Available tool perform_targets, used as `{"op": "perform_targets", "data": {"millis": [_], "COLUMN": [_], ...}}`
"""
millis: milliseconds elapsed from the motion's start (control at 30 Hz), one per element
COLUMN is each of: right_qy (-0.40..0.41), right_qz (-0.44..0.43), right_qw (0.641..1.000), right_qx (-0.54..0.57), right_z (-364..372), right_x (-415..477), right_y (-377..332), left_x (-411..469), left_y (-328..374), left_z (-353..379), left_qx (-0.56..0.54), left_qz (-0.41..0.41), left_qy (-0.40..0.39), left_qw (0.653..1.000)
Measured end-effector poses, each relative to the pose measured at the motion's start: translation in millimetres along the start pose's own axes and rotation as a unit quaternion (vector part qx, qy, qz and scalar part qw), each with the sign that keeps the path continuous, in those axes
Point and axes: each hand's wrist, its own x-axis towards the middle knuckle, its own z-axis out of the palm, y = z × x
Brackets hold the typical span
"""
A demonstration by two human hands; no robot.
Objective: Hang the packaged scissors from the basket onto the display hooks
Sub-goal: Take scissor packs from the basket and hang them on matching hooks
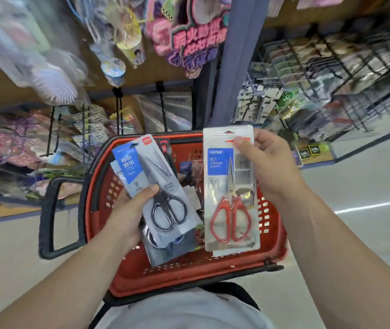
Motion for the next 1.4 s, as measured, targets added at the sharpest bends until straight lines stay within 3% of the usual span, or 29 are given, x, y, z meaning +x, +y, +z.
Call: {"op": "perform_targets", "data": {"millis": [200, 433, 533, 600, 700, 800, 900, 1100, 1400], "right_qy": [0.011, 0.087, -0.002, -0.108, -0.225, -0.146, -0.085, -0.151, -0.107], "right_qz": [0.030, 0.114, 0.157, 0.148, 0.146, 0.149, 0.120, 0.061, 0.072], "right_qw": [0.995, 0.980, 0.979, 0.976, 0.948, 0.950, 0.973, 0.960, 0.932], "right_qx": [-0.095, -0.140, -0.129, -0.115, -0.172, -0.234, -0.180, -0.226, -0.338], "right_z": [38.0, 68.7, 67.2, 59.6, 50.0, 47.4, 47.4, 56.6, 69.9], "right_x": [-5.8, 1.2, -0.1, -4.0, -11.3, -18.3, -21.3, -16.3, -21.9], "right_y": [8.8, 18.3, 15.7, 11.0, 6.4, 9.6, 18.4, 10.0, -14.2], "left_x": [-10.2, -7.7, -5.1, -3.4, -0.1, 4.1, 7.0, 4.8, 2.2], "left_y": [-2.0, 2.7, 1.7, 1.4, 5.4, 9.4, 15.4, 28.0, 24.3], "left_z": [18.3, 20.2, 23.9, 26.1, 25.9, 24.8, 24.6, 26.7, 21.8], "left_qx": [0.033, 0.004, -0.029, -0.057, -0.091, -0.098, -0.095, -0.090, -0.088], "left_qz": [0.000, -0.036, -0.054, -0.065, -0.070, -0.042, -0.026, -0.005, -0.032], "left_qy": [-0.064, -0.067, -0.047, -0.038, -0.018, 0.005, 0.015, -0.007, -0.076], "left_qw": [0.997, 0.997, 0.997, 0.996, 0.993, 0.994, 0.995, 0.996, 0.993]}}
